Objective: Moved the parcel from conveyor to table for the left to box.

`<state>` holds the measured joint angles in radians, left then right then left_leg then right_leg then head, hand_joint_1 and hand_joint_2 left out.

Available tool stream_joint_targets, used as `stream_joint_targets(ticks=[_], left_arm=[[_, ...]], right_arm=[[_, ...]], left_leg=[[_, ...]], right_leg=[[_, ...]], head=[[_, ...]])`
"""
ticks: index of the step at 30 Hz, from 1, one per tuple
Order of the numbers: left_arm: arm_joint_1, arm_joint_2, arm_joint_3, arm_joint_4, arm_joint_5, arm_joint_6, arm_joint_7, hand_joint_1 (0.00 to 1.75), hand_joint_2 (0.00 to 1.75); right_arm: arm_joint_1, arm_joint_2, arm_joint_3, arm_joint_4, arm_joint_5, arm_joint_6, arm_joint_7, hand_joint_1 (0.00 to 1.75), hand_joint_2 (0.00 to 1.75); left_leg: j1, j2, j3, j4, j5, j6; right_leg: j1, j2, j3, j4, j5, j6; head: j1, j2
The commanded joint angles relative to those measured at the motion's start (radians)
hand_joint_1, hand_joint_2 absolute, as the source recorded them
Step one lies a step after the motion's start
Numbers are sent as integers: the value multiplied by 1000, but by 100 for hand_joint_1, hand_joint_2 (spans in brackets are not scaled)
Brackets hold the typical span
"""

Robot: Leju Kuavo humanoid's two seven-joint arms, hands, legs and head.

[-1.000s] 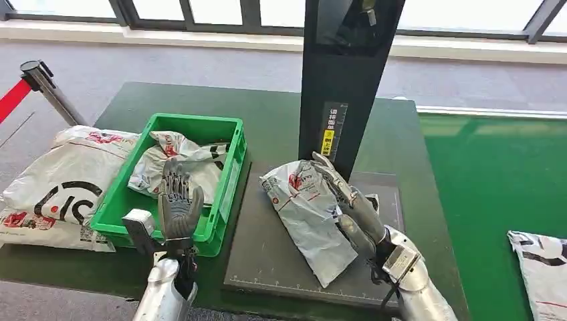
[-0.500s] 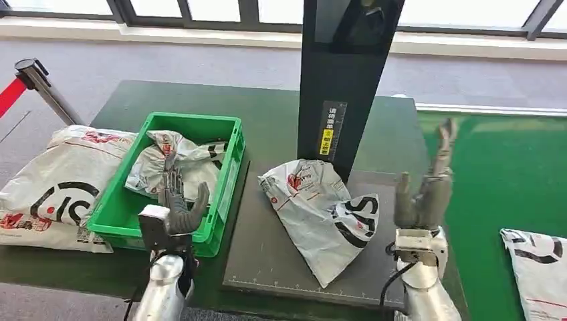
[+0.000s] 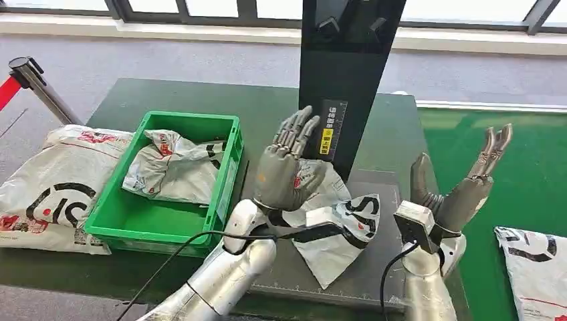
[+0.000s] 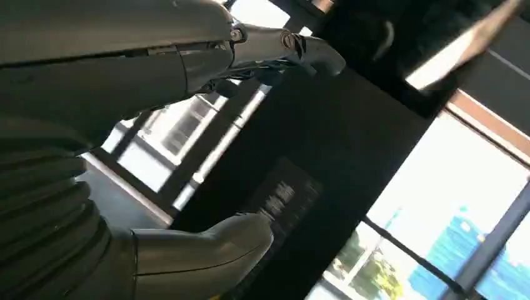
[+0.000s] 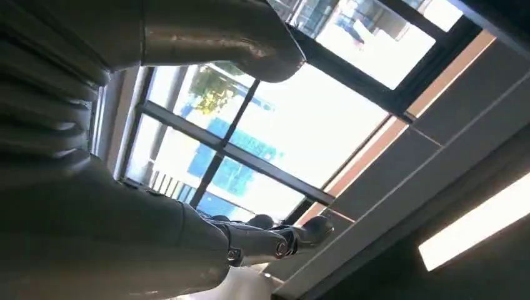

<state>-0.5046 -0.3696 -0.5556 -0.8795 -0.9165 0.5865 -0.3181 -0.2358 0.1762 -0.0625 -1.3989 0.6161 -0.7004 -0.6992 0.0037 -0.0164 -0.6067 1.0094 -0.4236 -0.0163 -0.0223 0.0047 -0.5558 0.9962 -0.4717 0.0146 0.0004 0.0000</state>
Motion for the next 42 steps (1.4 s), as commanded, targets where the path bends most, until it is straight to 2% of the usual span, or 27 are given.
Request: stream_joint_targets(ticks=[1,8,18,23,27,28,29,42], left_arm=[[-144,21,-423,280,211,-285,-95,0,175],[-142,21,-651,468,378,-487,46,0,175],[-108,21,-665,554,454,-556,53,0,175],[-110,21,-711,602,422,-618,162,0,175],[-108,21,-725,611,409,-621,193,0,175],[-109,21,-738,616,394,-626,221,28,175],[-104,21,-725,619,406,-624,217,175,175],[-120,21,-732,632,369,-538,234,175,175]], right_arm=[[-74,38,-146,130,-43,2,1,0,175],[-70,50,-168,97,-21,2,1,0,175],[-64,42,-184,108,-37,2,1,0,175],[-84,47,-165,117,-42,2,1,0,175],[-85,51,-163,116,-33,2,1,0,175],[-85,52,-162,115,-31,2,1,0,175],[-85,53,-160,117,-29,2,1,0,175],[-76,41,-170,136,-45,2,1,0,175]], left_leg=[[0,-2,2,-2,1,0],[0,3,3,-3,0,0],[1,5,3,-3,-1,0],[0,6,2,-2,-1,0],[0,4,1,-2,-1,0],[1,6,3,-3,-1,0],[0,5,3,-2,-1,0],[0,6,8,-3,-1,0]], right_leg=[[1,-3,3,-2,0,-1],[1,1,3,-3,0,-2],[2,3,2,-4,1,-2],[1,4,1,-2,0,-1],[1,3,1,-1,0,-1],[1,4,2,-2,1,-1],[1,3,3,-1,0,-1],[2,3,8,-3,1,-1]], head=[[0,0],[0,0],[0,0],[0,0],[0,0],[0,0],[0,0],[0,0]])
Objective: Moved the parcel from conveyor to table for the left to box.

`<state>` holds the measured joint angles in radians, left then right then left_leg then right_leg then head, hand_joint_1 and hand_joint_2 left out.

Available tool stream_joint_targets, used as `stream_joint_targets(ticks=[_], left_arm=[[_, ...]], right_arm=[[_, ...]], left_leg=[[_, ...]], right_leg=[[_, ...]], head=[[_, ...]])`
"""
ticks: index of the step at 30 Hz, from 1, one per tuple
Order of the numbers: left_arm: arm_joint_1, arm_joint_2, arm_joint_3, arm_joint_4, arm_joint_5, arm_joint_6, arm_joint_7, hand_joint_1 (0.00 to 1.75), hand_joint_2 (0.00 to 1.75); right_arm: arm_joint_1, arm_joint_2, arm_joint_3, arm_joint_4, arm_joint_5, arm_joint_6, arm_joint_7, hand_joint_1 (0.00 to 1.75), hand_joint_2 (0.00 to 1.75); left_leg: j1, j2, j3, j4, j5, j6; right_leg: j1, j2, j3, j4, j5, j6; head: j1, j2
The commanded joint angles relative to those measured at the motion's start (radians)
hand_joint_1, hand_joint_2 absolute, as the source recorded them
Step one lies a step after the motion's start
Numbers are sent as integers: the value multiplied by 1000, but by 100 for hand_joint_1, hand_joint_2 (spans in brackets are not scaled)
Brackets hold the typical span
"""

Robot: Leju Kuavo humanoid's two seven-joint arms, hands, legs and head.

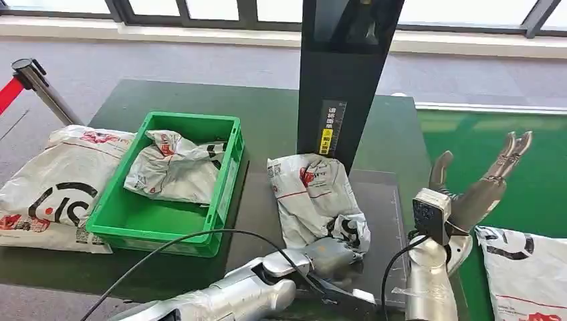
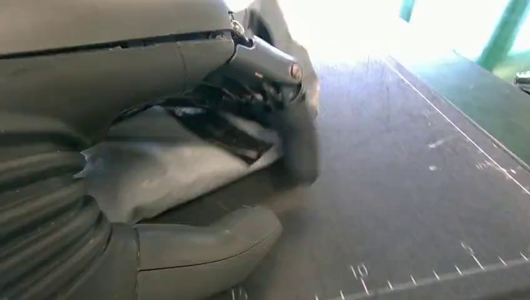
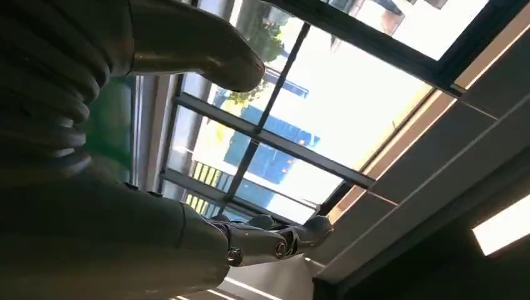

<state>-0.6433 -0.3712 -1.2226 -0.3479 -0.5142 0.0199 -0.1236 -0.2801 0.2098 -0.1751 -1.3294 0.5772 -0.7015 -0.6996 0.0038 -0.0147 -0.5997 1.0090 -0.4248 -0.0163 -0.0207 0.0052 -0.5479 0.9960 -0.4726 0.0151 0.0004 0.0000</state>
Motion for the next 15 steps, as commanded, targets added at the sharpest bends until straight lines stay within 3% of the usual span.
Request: stream_joint_targets(ticks=[1,6,7,8,9,12,13,15], left_arm=[[14,22,-70,99,-45,52,48,175,175],[12,22,-69,92,-78,160,37,175,175],[11,22,-63,75,-116,348,50,175,175],[11,22,-49,61,-137,496,48,94,175],[12,22,-40,53,-141,546,47,0,175],[34,22,111,-18,-13,656,-191,0,175],[44,22,189,-54,88,570,-379,0,175],[56,22,240,-81,147,534,-480,0,175]], right_arm=[[-30,5,-53,68,-14,3,1,0,175],[-24,4,-53,67,-8,3,1,0,175],[-10,8,-59,53,-3,3,1,0,175],[1,13,-67,37,2,3,1,0,175],[7,14,-66,31,2,3,1,0,175],[24,15,-63,13,-2,3,1,0,175],[21,8,-56,20,-9,3,1,0,175],[17,5,-58,27,-10,3,1,0,175]], left_leg=[[0,3,2,-2,0,0],[0,3,1,-1,0,0],[0,3,1,-2,1,0],[0,3,0,-1,1,0],[1,3,0,-2,1,0],[0,2,0,-1,1,0],[0,1,-2,-1,1,0],[0,0,-3,-1,1,1]], right_leg=[[0,2,1,-2,1,-1],[0,2,0,-1,1,-1],[0,2,0,-2,1,-1],[1,1,-1,-2,1,-1],[1,1,-1,-2,2,-2],[0,0,-2,-1,1,-2],[0,-1,-3,-1,1,-2],[-1,-1,-4,-1,0,-1]], head=[[0,0],[0,0],[0,0],[0,0],[0,0],[0,0],[0,0],[0,0]])
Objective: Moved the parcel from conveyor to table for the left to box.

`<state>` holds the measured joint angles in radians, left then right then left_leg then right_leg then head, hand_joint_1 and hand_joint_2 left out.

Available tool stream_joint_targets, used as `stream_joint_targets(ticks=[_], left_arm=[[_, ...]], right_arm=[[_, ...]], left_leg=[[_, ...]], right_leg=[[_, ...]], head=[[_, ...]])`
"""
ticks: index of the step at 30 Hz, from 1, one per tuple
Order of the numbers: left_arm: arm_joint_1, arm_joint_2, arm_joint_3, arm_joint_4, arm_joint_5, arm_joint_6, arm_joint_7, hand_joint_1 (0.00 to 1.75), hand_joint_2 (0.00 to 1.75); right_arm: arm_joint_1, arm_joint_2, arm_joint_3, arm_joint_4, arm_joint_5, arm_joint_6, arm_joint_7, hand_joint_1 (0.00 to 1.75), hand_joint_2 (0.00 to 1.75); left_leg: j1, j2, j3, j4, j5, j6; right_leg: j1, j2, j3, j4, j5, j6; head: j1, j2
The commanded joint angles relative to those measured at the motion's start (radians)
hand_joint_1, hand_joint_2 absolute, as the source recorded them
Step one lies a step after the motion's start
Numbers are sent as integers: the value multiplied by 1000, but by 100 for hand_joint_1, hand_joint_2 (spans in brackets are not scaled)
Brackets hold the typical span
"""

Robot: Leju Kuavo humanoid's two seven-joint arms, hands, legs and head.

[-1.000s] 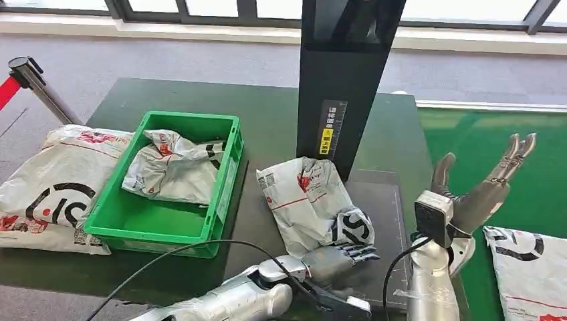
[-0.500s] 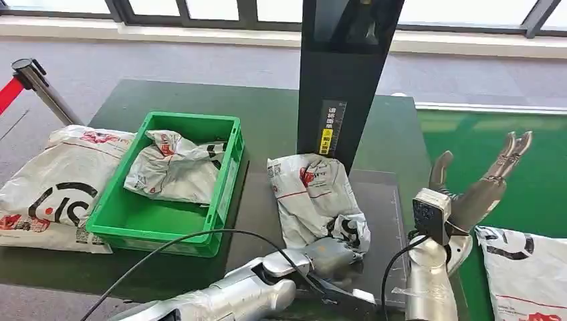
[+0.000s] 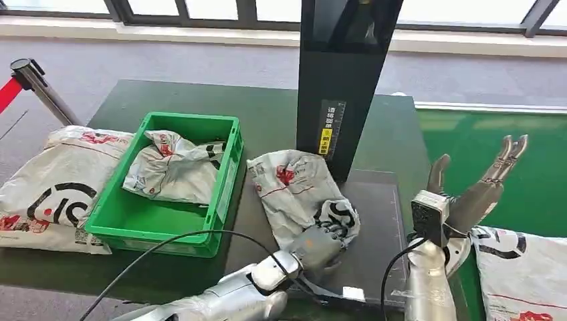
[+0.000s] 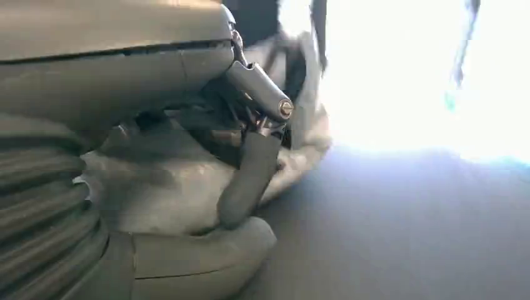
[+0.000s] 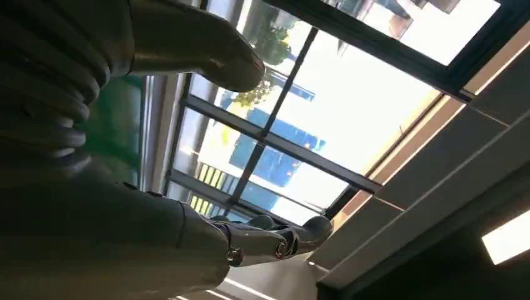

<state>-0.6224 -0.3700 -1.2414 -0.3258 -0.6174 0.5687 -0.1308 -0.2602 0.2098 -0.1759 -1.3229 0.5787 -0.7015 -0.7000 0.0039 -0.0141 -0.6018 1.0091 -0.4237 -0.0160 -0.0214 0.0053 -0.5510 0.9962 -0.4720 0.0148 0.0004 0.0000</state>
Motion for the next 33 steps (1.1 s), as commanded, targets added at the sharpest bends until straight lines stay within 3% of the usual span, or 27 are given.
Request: stream_joint_targets(ticks=[1,6,13,16,19,20,21,24,27,28,31,33], left_arm=[[42,21,294,-125,291,-59,-546,0,175],[71,38,324,-245,322,-101,-567,0,175],[226,185,468,-844,492,-327,-567,0,175],[232,190,493,-846,480,-310,-567,0,175],[173,131,620,-533,350,-140,-565,0,175],[108,125,653,-357,174,56,-455,0,175],[77,120,658,-276,104,106,-384,0,175],[77,120,658,-276,104,106,-384,0,175],[15,136,720,-119,-42,129,-194,0,175],[15,132,740,-89,-38,127,-183,0,0],[-18,148,738,22,-123,104,-45,0,0],[-18,150,744,27,-124,89,-32,0,0]], right_arm=[[0,-1,-54,24,-16,3,2,0,175],[15,-15,-40,5,-43,3,2,0,175],[47,-22,-34,-48,-57,3,2,0,175],[51,-23,-36,-50,-58,3,2,0,175],[61,-15,-51,-59,-46,3,2,0,175],[65,-9,-57,-65,-38,3,2,0,175],[66,-6,-59,-67,-33,3,2,0,175],[66,-6,-59,-67,-33,3,2,0,175],[55,-2,-56,-51,-30,3,2,0,175],[53,0,-59,-50,-27,3,2,0,175],[55,0,-67,-47,-26,3,2,0,175],[57,1,-68,-48,-25,3,2,0,175]], left_leg=[[0,0,-1,-2,0,0],[0,-1,-2,-1,-1,0],[0,2,-4,-1,-2,0],[0,3,-3,-1,-2,-1],[0,2,-3,-2,-1,0],[1,2,-2,-3,0,0],[1,3,-1,-4,0,0],[1,1,-2,-2,0,0],[1,2,-3,-2,0,0],[1,2,-2,-3,0,0],[1,4,-2,-2,0,0],[1,3,-2,-2,-1,-1]], right_leg=[[0,-2,0,-2,0,-1],[0,-1,-2,-1,0,-1],[-1,1,-4,0,-1,-1],[0,2,-4,-1,-1,-2],[0,2,-3,-2,-1,-1],[1,1,-2,-4,0,-2],[1,1,-1,-4,1,-2],[1,0,-2,-2,0,-1],[1,1,-3,-3,0,-2],[1,0,-2,-3,1,-2],[1,2,-2,-2,0,-2],[1,2,-3,-2,0,-2]], head=[[0,0],[0,0],[0,0],[0,0],[0,0],[0,0],[0,0],[0,0],[0,0],[0,0],[0,0],[0,0]])
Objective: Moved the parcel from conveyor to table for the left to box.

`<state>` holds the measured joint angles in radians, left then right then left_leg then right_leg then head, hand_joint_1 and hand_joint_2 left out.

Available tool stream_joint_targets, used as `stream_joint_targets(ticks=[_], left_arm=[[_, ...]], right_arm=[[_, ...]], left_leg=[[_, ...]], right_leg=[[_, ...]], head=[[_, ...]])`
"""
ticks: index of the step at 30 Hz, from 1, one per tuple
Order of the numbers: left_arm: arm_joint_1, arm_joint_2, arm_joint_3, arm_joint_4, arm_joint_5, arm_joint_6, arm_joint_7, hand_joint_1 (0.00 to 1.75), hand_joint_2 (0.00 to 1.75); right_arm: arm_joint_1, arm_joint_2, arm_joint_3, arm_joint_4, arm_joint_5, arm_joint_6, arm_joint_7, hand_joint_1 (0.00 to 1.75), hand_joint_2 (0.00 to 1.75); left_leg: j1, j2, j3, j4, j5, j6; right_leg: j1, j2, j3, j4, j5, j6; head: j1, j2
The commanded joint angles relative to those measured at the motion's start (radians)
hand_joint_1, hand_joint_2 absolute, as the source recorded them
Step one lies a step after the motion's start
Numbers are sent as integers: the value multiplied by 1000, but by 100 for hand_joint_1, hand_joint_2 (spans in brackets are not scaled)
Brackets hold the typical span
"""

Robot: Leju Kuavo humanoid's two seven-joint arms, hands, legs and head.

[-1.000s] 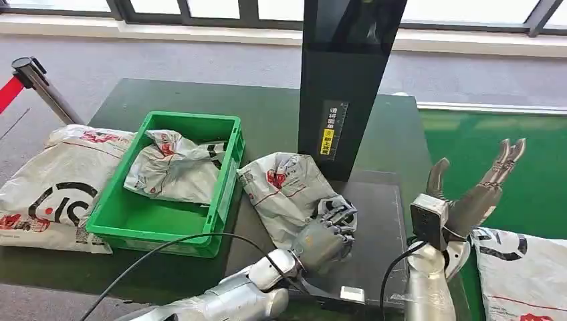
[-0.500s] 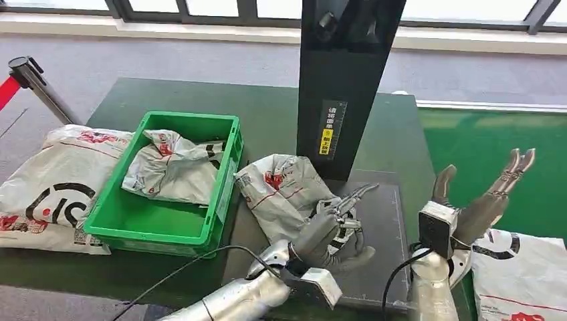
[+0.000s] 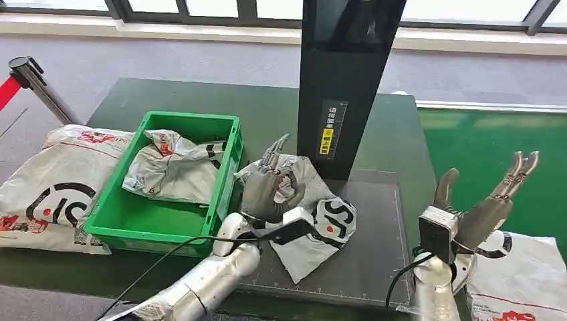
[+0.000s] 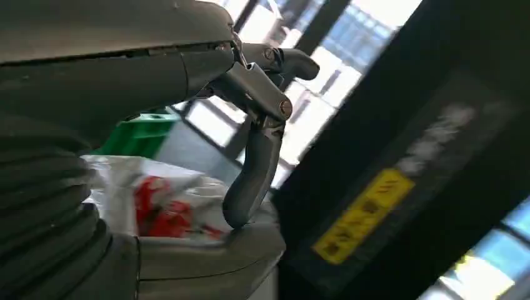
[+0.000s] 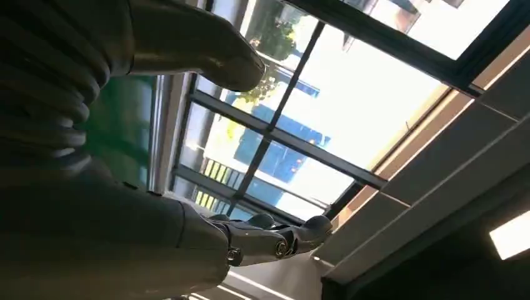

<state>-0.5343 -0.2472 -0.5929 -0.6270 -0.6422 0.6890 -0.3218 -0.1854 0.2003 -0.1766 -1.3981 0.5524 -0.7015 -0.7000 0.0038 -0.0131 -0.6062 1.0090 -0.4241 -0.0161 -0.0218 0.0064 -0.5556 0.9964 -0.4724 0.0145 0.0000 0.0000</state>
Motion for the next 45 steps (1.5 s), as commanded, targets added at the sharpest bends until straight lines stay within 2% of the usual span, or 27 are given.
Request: stream_joint_targets(ticks=[1,3,4,6,10,13,16,20,29,30,31,32,45], left_arm=[[-101,34,94,337,-112,-32,173,0,0],[-100,38,88,349,-145,-45,221,0,0],[-98,46,65,363,-196,-52,283,0,0],[-83,48,80,360,-193,-134,281,0,0],[-81,48,79,363,-198,-151,282,0,0],[-76,42,76,370,-211,-254,282,0,0],[-71,40,77,366,-211,-282,270,0,0],[-38,25,99,347,-216,-463,140,0,0],[-31,19,98,340,-220,-477,96,0,0],[-26,14,99,335,-229,-481,49,0,175],[-29,10,96,343,-235,-510,40,0,175],[-23,7,89,341,-246,-506,32,175,175],[-17,5,135,335,-309,-417,87,175,175]], right_arm=[[-14,8,-65,24,-2,3,2,0,175],[-11,8,-67,21,-1,3,2,0,175],[-8,9,-69,18,-2,3,2,0,175],[-3,8,-70,16,-7,3,2,0,175],[-2,8,-70,17,-8,3,2,0,175],[-8,3,-65,30,-12,3,2,0,175],[-10,3,-65,33,-11,3,2,0,175],[-32,-6,-51,69,-21,3,2,0,175],[-37,-9,-47,75,-22,3,2,0,175],[-39,-12,-39,80,-25,3,2,0,175],[-39,-12,-39,81,-25,3,2,0,175],[-42,-14,-34,86,-27,3,2,0,175],[-32,-1,-48,75,-14,3,2,0,175]], left_leg=[[0,1,2,-1,0,0],[1,1,1,-1,0,0],[1,1,2,-2,-1,0],[1,1,3,-2,-1,0],[1,1,1,-1,-1,-1],[1,2,1,-1,-1,-1],[1,1,1,-1,-1,0],[0,2,1,-1,-1,0],[0,0,2,-1,-1,0],[0,1,2,-2,-1,0],[0,0,2,-1,-1,0],[0,1,2,-2,-1,0],[0,0,3,-2,-1,0]], right_leg=[[1,0,2,-1,0,-1],[1,0,1,-1,0,-1],[1,0,2,-2,0,-2],[1,1,3,-3,0,-2],[1,1,1,-1,-1,-1],[2,0,1,-2,0,-2],[1,0,1,-1,0,-1],[1,1,1,-2,0,-1],[0,-1,3,-1,-1,-1],[1,0,3,-3,0,-1],[0,-1,3,-2,0,-1],[1,0,4,-3,0,-1],[1,-1,5,-3,0,-1]], head=[[0,0],[0,0],[0,0],[0,0],[0,0],[0,0],[0,0],[0,0],[0,0],[0,0],[0,0],[0,0],[0,0]])
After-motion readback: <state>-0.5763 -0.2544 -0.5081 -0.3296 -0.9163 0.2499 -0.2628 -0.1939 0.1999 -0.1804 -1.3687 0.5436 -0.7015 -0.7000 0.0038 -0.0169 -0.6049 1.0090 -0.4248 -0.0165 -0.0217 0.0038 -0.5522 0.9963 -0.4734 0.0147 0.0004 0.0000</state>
